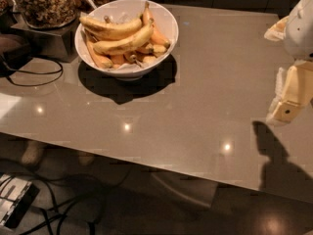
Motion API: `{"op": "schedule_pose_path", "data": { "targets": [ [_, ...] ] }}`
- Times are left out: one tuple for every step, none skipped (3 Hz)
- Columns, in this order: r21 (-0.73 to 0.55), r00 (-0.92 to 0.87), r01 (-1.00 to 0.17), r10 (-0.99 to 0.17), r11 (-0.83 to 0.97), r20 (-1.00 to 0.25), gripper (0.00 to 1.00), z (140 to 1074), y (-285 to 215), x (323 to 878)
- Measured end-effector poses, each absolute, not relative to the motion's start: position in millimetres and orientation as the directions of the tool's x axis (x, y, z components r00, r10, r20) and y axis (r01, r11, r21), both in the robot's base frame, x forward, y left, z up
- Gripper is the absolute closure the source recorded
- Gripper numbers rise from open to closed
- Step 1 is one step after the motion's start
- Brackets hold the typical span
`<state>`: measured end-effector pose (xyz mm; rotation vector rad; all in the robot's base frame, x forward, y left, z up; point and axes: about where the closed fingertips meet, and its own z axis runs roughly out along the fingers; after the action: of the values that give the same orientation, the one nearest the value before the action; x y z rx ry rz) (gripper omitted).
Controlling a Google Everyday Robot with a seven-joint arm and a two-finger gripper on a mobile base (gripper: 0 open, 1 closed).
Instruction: Pick banana from white bowl
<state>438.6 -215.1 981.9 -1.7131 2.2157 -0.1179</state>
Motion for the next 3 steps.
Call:
{"op": "schedule_pose_path", "data": {
  "targets": [
    [-0.268, -0.217, -0.925, -0.953, 0.271, -0.212, 0.0, 982, -215, 439],
    [-0.294, -0.201, -0.922, -0.959, 0.254, -0.2, 0.0, 987, -208, 442],
    [-0.314, -0.186, -0.92, -0.966, 0.235, -0.177, 0.0, 1001, -187, 458]
  ]
}}
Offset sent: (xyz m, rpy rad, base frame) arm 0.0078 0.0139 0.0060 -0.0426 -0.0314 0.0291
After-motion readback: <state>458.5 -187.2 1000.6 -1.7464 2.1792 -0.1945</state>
